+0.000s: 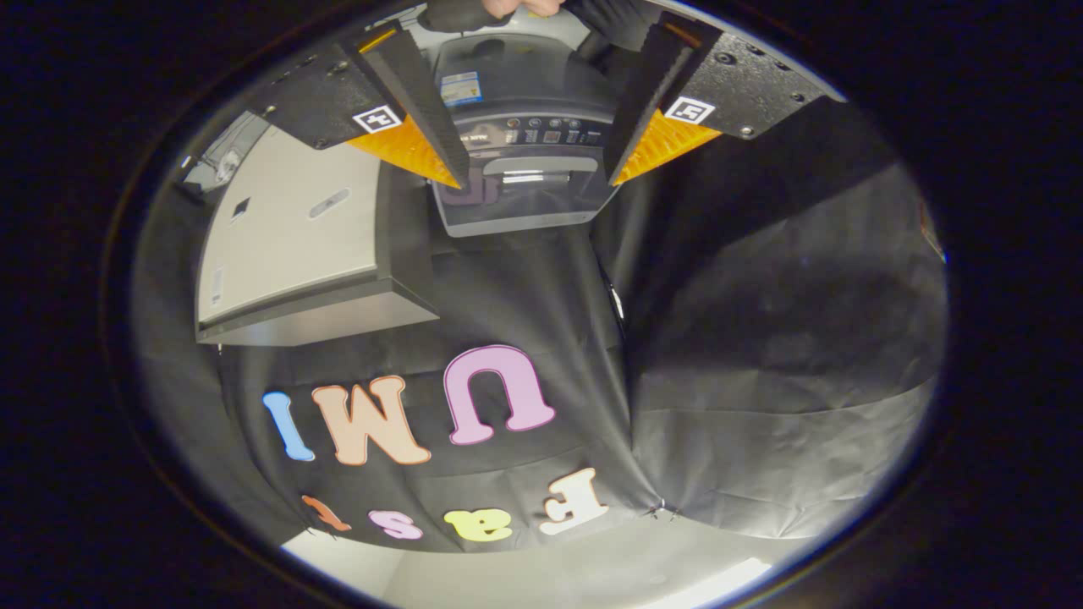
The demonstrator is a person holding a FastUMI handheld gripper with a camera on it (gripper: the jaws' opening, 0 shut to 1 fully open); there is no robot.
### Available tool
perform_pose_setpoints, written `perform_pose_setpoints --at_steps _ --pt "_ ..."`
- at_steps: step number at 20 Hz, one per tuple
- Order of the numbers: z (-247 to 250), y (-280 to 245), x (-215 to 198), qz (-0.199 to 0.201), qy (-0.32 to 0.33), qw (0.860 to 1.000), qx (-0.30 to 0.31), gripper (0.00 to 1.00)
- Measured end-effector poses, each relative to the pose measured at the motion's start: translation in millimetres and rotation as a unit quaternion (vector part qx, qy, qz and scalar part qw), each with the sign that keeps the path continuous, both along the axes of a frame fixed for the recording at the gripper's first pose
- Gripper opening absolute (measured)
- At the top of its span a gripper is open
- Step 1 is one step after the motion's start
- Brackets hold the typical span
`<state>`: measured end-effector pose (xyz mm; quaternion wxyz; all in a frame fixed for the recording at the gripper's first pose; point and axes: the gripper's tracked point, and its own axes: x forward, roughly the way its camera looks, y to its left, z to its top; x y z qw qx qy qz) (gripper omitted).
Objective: Put the clothes into the washing machine and then close the washing machine lid.
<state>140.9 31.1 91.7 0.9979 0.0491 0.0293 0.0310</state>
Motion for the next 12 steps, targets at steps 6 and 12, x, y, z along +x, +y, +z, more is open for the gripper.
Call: perform_pose_setpoints --at_steps 6,12 --pt "-15 -15 -37 0.000 -0.002 1.000 -0.015 0.97" --pt "-7 -15 -47 0.014 0.003 0.999 -0.031 0.97"
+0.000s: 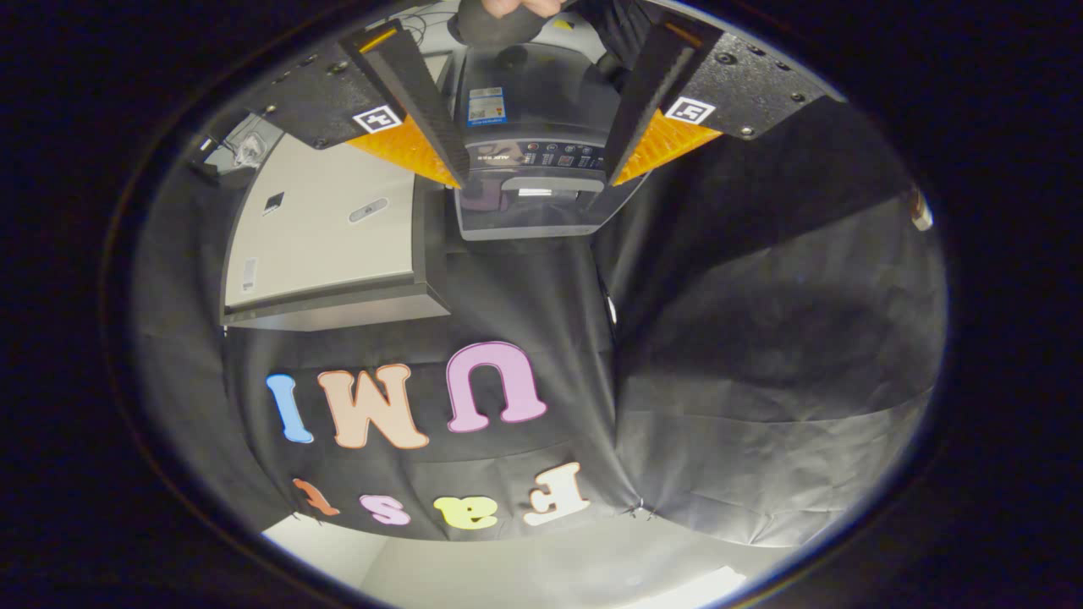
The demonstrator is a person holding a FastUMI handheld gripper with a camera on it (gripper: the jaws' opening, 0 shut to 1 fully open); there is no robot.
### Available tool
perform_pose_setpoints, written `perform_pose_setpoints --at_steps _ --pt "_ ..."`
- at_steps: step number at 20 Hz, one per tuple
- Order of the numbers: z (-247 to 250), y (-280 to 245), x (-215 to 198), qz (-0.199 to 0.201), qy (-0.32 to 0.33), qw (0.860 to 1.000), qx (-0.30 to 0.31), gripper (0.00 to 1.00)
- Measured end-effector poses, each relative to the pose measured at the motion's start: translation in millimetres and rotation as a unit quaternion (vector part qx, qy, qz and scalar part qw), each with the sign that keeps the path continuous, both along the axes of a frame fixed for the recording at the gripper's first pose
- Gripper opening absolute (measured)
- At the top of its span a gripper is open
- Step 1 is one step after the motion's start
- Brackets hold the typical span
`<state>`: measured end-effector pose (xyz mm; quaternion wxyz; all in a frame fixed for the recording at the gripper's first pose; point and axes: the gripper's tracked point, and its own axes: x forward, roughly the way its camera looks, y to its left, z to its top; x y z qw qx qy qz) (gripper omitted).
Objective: Put the clothes into the washing machine and then close the washing machine lid.
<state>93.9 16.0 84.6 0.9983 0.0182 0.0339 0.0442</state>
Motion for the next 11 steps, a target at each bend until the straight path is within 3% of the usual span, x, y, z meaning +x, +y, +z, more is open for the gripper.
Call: perform_pose_setpoints --at_steps 4,11 --pt "2 2 -7 0.009 0.004 1.000 0.007 0.97" --pt "14 -10 -21 -0.013 -0.001 1.000 -0.028 0.97"
